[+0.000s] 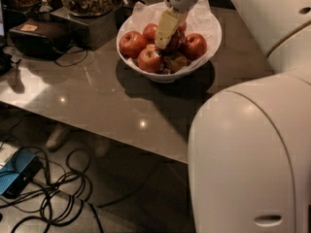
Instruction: Pick apple from white bowl
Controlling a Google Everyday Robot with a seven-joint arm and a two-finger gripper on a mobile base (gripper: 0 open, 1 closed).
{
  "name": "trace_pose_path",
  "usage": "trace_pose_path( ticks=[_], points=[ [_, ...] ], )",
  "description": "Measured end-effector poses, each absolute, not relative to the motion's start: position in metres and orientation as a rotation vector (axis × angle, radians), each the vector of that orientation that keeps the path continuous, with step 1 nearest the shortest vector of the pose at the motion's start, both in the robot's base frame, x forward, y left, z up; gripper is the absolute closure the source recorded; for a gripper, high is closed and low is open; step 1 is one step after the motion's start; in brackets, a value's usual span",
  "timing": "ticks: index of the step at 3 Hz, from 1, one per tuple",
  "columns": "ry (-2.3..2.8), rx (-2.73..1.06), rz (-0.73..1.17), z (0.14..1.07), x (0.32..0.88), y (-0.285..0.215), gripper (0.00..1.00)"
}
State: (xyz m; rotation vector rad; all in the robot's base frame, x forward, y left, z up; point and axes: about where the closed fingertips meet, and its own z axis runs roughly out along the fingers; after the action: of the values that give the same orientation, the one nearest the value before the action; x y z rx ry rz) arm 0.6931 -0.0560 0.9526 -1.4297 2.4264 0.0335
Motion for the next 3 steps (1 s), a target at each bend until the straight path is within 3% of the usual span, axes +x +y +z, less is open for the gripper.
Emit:
trace_pose_path(
  ticks=[3],
  points=[
    [2.432,-1.458,0.023,0.9469,0.6913,-0.0524,0.34]
  ],
)
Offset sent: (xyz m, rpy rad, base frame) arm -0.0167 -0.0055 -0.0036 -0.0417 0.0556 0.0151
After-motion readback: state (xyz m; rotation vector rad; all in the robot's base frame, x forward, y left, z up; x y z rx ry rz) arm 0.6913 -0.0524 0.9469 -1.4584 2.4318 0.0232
